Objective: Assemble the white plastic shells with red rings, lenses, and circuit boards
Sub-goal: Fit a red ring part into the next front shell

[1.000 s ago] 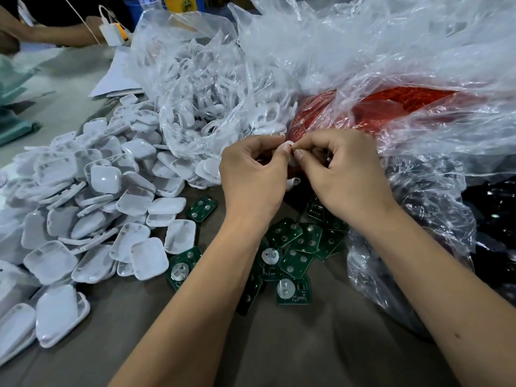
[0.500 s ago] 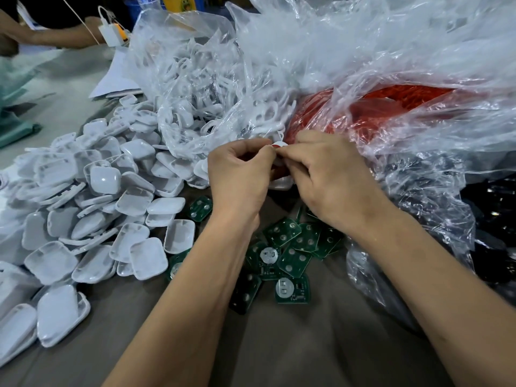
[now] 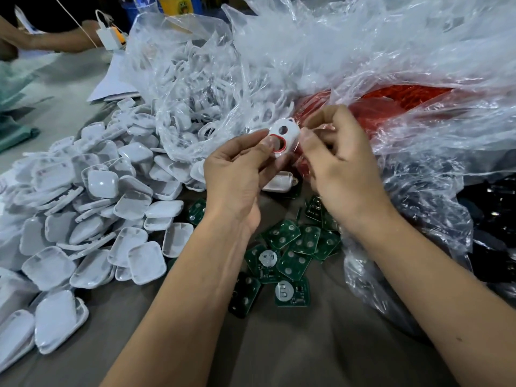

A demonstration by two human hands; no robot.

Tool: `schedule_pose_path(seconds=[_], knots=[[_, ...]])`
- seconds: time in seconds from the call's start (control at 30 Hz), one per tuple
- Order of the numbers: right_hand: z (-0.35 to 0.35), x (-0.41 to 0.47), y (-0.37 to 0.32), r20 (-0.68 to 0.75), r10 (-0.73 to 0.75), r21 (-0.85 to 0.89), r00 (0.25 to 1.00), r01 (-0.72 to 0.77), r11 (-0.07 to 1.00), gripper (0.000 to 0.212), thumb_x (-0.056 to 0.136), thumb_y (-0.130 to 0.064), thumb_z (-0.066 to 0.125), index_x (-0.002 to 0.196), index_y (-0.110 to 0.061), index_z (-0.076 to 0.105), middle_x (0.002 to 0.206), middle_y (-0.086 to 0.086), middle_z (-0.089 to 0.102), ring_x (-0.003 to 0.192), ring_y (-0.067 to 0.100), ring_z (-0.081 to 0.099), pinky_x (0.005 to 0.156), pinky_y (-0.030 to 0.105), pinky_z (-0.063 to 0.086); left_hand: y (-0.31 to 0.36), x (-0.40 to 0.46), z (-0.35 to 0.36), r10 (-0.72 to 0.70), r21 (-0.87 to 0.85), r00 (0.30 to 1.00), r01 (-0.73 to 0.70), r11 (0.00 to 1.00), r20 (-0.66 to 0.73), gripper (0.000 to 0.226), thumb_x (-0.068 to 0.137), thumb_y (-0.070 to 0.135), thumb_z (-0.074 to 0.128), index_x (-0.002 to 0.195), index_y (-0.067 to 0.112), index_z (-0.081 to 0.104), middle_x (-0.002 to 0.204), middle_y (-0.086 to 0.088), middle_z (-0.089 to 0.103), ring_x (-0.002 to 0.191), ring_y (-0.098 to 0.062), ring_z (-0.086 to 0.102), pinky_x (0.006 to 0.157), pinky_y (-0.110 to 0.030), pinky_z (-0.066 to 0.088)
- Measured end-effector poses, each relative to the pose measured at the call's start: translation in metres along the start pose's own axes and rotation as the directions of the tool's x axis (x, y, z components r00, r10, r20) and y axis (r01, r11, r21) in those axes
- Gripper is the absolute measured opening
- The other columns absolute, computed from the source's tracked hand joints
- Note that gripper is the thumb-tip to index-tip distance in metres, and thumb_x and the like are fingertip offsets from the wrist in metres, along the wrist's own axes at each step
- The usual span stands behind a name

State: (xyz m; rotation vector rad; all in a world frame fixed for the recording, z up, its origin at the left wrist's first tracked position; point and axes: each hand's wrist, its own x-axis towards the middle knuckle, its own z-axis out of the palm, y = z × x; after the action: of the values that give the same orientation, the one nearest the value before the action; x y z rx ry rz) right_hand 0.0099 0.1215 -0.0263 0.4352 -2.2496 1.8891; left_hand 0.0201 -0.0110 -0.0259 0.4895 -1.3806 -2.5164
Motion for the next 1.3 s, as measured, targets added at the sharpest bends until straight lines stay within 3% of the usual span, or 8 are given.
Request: schedule_pose_path(seconds=[0.13,0.23,0.33,0.53,0.73,0.83,0.97,1.3], knots=[[-0.003,0.006,0.001,0.042,0.314,0.216,0.948,-0.316,0.924,0.040,0.109,-0.031,0.054,0.069,-0.029,0.059,0.056,-0.009,0.041,0.044,0.005,0.034,0.046,0.024,0.028,-0.002,-0.001,0.001,0.005,0.017,1.000,-0.005,1.000,0.026,0.009,0.089,-0.005,0.073,0.089,0.004,0.074,0.088,-0.019,0.075,0.073,-0.028,0.073,0.085,-0.046,0.062],[-0.003,0.007,0.001,0.121,0.324,0.339,0.938,-0.346,0.875,0.032,0.106,-0.027,0.061,0.075,-0.021,0.061,0.054,-0.007,0.039,0.044,0.007,0.028,0.039,0.019,0.024,-0.002,-0.005,0.003,0.011,0.061,0.999,-0.014,0.998,0.046,0.010,0.090,-0.005,0.073,0.088,0.005,0.075,0.093,-0.023,0.075,0.073,-0.024,0.072,0.073,-0.035,0.062],[-0.004,0.008,0.006,0.107,0.280,0.288,0.954,-0.299,0.910,0.018,0.102,-0.021,0.067,0.086,-0.014,0.069,0.050,-0.015,0.049,0.043,0.004,0.034,0.039,0.020,0.028,-0.002,-0.008,0.005,0.030,0.103,0.998,-0.035,0.994,0.051,0.009,0.089,-0.005,0.074,0.092,0.004,0.074,0.103,-0.035,0.069,0.076,-0.023,0.069,0.068,-0.029,0.060],[-0.006,0.007,0.012,0.029,0.111,-0.064,0.993,-0.109,0.992,0.014,0.101,-0.024,0.068,0.092,-0.016,0.076,0.061,-0.011,0.069,0.042,-0.003,0.054,0.042,0.008,0.036,-0.005,-0.007,0.005,0.118,0.201,0.991,-0.129,0.971,0.065,0.012,0.090,-0.007,0.072,0.093,0.004,0.070,0.088,-0.021,0.061,0.077,-0.027,0.072,0.071,-0.030,0.062],[-0.007,0.007,0.009,0.016,0.089,-0.248,0.996,-0.082,0.965,0.015,0.101,-0.027,0.068,0.097,-0.015,0.076,0.080,0.004,0.077,0.073,0.026,0.075,0.065,0.050,0.061,-0.009,-0.004,0.001,0.117,0.232,0.987,-0.140,0.963,0.112,0.011,0.092,-0.001,0.072,0.103,-0.003,0.071,0.088,-0.020,0.074,0.079,-0.026,0.076,0.076,-0.036,0.063],[-0.007,0.006,0.008,0.050,0.106,-0.173,0.993,-0.095,0.980,0.015,0.102,-0.024,0.067,0.093,-0.015,0.075,0.068,-0.002,0.073,0.051,0.009,0.062,0.045,0.031,0.050,-0.009,-0.003,0.002,0.107,0.226,0.988,-0.130,0.966,0.110,0.014,0.093,0.000,0.072,0.105,-0.007,0.071,0.093,-0.022,0.076,0.081,-0.027,0.076,0.072,-0.030,0.062],[-0.010,0.010,0.004,0.169,0.293,0.341,0.941,-0.335,0.878,0.033,0.110,-0.023,0.052,0.081,-0.009,0.063,0.056,-0.003,0.042,0.044,0.008,0.029,0.038,0.020,0.026,-0.007,-0.002,0.003,0.082,0.173,0.992,-0.098,0.980,0.097,0.013,0.093,0.000,0.071,0.101,-0.010,0.069,0.087,-0.018,0.076,0.075,-0.023,0.074,0.065,-0.023,0.059],[-0.011,0.009,0.000,0.145,0.212,0.230,0.966,-0.241,0.943,0.023,0.105,-0.015,0.060,0.087,-0.015,0.074,0.047,-0.015,0.052,0.037,-0.001,0.043,0.038,0.014,0.034,-0.001,0.000,-0.003,0.054,0.204,0.968,-0.106,0.973,0.243,0.025,0.077,0.004,0.084,0.086,0.006,0.061,0.076,-0.010,0.069,0.074,-0.024,0.074,0.068,-0.032,0.063]])
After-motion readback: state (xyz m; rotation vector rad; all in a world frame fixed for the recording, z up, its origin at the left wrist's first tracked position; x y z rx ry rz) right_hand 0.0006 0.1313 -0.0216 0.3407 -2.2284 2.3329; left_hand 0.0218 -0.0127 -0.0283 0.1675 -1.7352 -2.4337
